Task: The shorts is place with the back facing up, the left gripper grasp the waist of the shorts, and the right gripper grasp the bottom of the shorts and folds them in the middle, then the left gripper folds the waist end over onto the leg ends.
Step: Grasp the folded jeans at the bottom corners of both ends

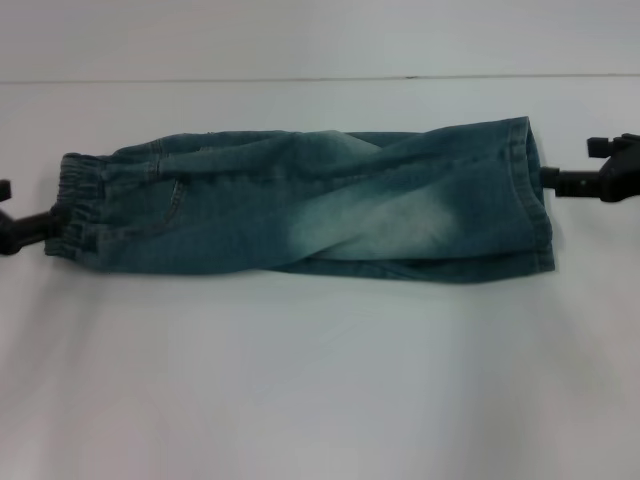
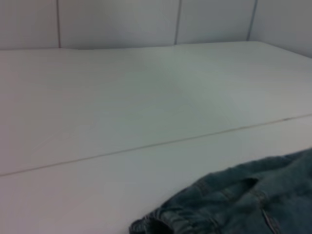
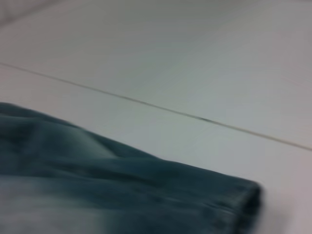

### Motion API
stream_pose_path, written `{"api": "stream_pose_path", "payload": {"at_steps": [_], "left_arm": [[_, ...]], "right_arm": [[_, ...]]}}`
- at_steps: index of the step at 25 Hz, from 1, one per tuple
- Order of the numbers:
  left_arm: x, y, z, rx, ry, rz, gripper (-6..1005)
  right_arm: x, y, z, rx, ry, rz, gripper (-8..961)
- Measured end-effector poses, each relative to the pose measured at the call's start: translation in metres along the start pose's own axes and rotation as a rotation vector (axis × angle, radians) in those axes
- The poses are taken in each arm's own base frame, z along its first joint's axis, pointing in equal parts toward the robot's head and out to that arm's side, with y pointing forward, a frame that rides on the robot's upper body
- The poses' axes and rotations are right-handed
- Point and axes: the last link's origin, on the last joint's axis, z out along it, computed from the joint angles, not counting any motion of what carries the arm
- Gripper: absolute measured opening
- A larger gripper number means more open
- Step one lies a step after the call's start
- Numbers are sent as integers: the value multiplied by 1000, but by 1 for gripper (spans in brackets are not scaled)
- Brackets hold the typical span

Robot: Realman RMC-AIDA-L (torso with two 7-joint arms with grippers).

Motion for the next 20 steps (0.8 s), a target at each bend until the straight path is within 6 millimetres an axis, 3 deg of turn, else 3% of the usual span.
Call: {"api": "stream_pose_path", "payload": {"at_steps": [4, 8, 14, 20], "left_arm": [[-9, 4, -18, -44, -12, 67, 937], [-21, 9, -21, -80, -51, 126, 936], [-29, 8, -16, -60, -80, 157, 935], [-33, 4, 4, 3, -99, 193, 935]], "right_arm": [[2, 23, -16, -149, -52, -74, 937], [9, 47, -23, -307, -78, -146, 937], [20, 66, -21, -427, -99, -177, 936], [23, 74, -20, -485, -116, -166, 936]]}}
